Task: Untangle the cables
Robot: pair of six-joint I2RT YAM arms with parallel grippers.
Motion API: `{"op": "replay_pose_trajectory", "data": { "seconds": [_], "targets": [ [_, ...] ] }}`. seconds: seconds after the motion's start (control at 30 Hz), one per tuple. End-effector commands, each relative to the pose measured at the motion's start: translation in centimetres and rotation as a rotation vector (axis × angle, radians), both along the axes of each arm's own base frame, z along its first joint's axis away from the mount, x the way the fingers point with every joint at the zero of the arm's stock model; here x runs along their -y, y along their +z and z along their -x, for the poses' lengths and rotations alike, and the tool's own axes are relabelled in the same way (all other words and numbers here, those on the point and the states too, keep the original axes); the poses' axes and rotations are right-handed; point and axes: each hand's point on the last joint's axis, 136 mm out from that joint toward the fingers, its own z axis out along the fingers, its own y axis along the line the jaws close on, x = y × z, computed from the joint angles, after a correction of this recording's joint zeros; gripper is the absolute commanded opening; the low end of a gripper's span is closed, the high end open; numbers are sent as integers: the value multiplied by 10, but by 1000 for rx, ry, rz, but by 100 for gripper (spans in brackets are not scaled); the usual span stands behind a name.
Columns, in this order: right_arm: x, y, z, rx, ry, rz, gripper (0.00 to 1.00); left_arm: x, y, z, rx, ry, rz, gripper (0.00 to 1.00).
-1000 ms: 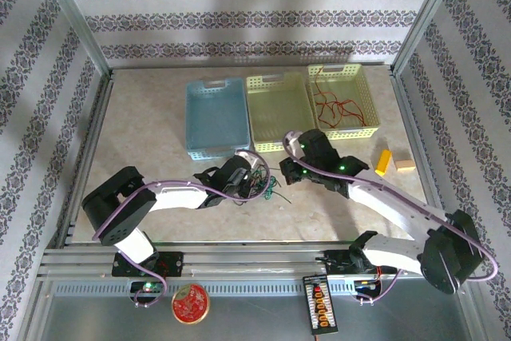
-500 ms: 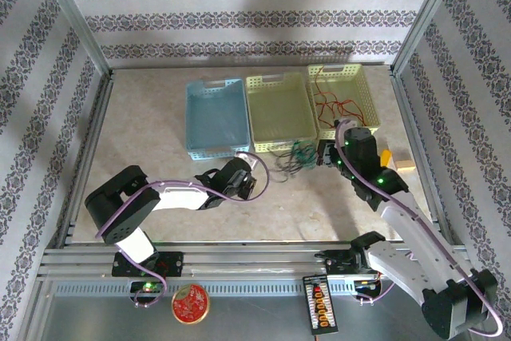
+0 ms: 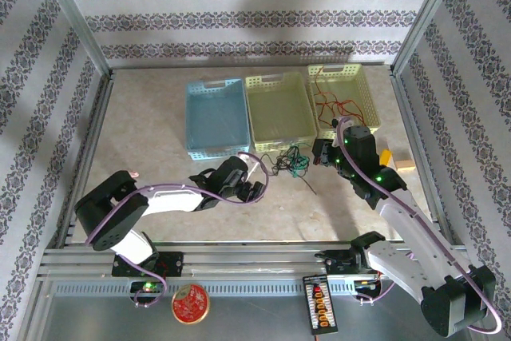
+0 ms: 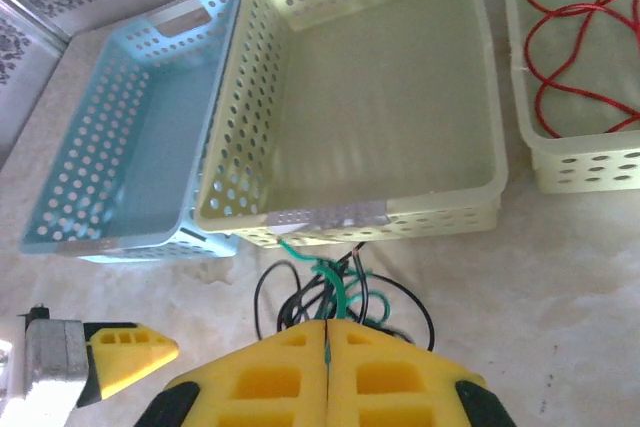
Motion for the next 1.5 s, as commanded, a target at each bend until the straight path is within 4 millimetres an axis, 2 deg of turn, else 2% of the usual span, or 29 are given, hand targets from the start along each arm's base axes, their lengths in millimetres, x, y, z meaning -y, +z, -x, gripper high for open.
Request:
{"op": "replay_pose_trajectory", "data": {
  "seconds": [0.0,0.13,0.3,0.43,0.5,0.53,0.57,0.7,0.8,0.93,1.07,1.17,1.37,1.47],
  "targets": [
    [-15,10,1,16,32,-85,0,31,30,-4,46,-117,95,90],
    [-22,2,4,-11,36,-127,0,54,39,-16,75,-145,119,95],
    [-27,-2,8,-24,41,-148,0,78,42,-32,114,-153,149,96],
    [-27,-2,9,-30,41,-159,0,95,30,-38,114,-174,127,96],
    [-28,0,10,-27,45,-167,0,97,21,-44,124,-164,108,91],
    [-27,1,10,-25,43,-169,0,96,17,-46,128,-154,102,85],
    [-27,2,11,-23,42,-171,0,96,14,-48,134,-146,96,74],
    [-21,3,12,-22,17,-172,0,91,2,-55,137,-96,104,23],
    [-13,4,11,-14,-20,-170,0,88,-2,-56,119,-77,116,0],
    [1,8,9,8,-82,-157,0,78,-2,-55,115,-62,117,0],
    [26,14,7,46,-196,-134,0,64,-2,-45,84,-73,118,0],
    [46,18,7,73,-284,-116,0,53,-7,-28,36,-126,97,0],
    [79,23,10,109,-418,-70,0,34,-30,23,-118,-278,40,0],
    [92,27,11,127,-463,-47,0,22,-34,38,-143,-294,34,0]
  ]
}}
